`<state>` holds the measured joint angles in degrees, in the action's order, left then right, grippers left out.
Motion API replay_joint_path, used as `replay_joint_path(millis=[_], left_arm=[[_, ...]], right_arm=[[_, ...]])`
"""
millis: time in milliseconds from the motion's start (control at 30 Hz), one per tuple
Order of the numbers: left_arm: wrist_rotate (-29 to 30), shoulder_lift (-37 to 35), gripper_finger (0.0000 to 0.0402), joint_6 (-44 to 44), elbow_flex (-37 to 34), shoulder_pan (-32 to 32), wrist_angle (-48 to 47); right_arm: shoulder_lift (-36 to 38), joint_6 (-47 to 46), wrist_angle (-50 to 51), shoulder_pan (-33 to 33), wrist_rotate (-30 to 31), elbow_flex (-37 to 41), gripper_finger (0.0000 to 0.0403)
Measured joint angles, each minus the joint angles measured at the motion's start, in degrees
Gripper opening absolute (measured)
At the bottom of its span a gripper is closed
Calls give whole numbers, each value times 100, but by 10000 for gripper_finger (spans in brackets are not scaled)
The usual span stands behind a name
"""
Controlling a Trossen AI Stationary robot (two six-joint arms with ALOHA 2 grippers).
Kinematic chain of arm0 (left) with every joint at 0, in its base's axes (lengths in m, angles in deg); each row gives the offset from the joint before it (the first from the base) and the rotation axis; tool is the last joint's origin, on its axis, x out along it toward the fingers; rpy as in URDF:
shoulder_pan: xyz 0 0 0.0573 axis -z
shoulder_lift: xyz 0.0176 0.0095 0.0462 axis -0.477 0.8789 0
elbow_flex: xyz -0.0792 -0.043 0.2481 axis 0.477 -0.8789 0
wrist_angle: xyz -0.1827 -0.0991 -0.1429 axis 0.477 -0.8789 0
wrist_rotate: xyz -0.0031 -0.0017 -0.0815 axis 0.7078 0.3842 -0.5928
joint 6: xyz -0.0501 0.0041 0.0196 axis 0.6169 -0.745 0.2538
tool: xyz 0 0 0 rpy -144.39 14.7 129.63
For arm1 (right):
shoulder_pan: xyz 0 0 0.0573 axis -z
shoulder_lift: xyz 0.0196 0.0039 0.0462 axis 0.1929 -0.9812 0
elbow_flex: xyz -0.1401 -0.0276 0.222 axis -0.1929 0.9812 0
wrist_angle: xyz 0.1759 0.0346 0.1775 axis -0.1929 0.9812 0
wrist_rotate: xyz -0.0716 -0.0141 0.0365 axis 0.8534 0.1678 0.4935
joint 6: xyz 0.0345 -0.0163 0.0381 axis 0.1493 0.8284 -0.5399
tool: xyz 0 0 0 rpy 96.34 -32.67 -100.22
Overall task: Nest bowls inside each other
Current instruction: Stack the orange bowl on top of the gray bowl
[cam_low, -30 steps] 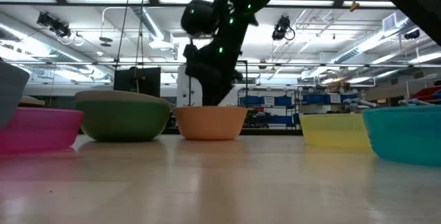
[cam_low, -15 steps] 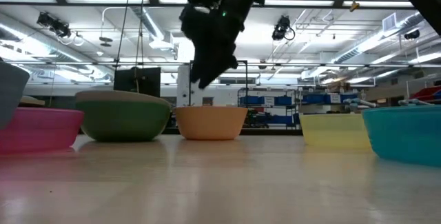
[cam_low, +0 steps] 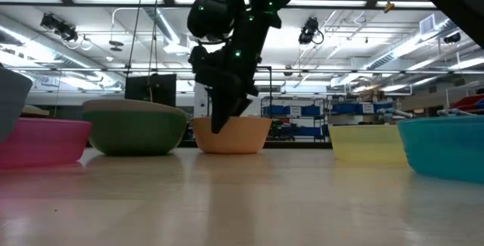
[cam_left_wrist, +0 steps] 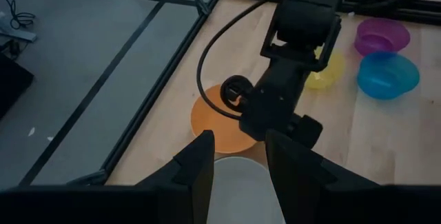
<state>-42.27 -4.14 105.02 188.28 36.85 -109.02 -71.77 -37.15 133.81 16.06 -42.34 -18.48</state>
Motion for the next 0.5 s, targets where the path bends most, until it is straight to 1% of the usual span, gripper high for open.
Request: replay_joint_path(millis=[67, 100, 133, 233, 267, 333, 433, 467, 500], left_arm=[[0, 0, 140, 0, 0, -2, 3], [0, 0, 140, 0, 0, 0, 9], [0, 0, 140, 0, 0, -2, 8], [0, 0, 140, 0, 0, -1, 26], [0, 0, 140, 0, 0, 0, 42], [0, 0, 140, 0, 0, 0, 50], [0, 0, 140, 0, 0, 0, 83], [0, 0, 140, 0, 0, 0, 123], [0, 0, 140, -7, 0, -2, 168]], right_arm=[[-32, 62, 22, 49, -4, 9, 175], [-35, 105, 56, 76, -29, 9, 156], [-35, 130, 61, 95, -71, 9, 132], [-32, 209, 348, 154, -289, 7, 35], [-21, 330, 411, 161, -264, 7, 19], [50, 415, 648, 152, -71, -4, 10], [227, 702, 985, 32, 860, 7, 3], [328, 802, 1038, -10, 1055, -51, 2], [464, 879, 974, -46, 1062, -156, 1]])
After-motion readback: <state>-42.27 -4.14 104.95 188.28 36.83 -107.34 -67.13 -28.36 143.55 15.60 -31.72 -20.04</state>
